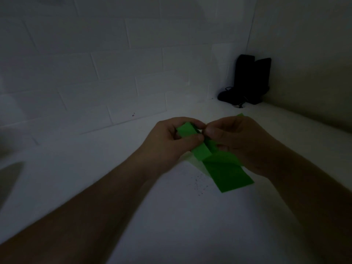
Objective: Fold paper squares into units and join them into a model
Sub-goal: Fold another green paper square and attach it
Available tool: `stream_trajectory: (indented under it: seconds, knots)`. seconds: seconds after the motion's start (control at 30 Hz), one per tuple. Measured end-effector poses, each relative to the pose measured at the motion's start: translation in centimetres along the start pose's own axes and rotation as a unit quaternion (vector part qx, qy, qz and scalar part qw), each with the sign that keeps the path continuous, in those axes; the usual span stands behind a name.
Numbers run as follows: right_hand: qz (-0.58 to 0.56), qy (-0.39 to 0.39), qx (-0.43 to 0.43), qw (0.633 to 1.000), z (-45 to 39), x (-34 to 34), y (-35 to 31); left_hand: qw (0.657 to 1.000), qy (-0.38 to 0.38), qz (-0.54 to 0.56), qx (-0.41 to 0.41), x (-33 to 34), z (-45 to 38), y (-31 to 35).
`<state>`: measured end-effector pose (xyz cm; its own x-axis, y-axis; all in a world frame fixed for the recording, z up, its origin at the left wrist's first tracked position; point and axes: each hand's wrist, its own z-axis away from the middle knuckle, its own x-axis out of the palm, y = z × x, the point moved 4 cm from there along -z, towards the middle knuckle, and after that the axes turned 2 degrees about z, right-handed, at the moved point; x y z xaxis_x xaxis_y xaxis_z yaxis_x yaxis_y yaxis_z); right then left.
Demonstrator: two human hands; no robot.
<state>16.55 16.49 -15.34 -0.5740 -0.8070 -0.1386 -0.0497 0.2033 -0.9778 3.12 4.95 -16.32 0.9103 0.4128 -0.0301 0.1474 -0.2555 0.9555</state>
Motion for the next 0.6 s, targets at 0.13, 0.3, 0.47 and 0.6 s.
stream_trajectory:
  seconds: [0.13,0.3,0.47,0.6]
  knots:
    - [0.012,-0.019,0.000,1.000,-0.1,0.4,0.0,1.000,-0.012,0.025,-0.013,0.1,-0.3,-0.3]
    - [-0.034,-0.017,0.012,0.999,0.1,0.2,-0.1,0.997,-0.021,0.069,-0.027,-0.1,-0.5,-0.2]
    - [-0.052,0.041,0.038,0.997,-0.1,-0.5,-0.2,0.988,-0.038,0.144,-0.030,-0.3,-0.6,0.2]
    - [-0.115,0.019,0.080,0.990,0.1,0.0,0.2,0.991,-0.051,0.119,-0.016,-0.1,-0.3,0.2]
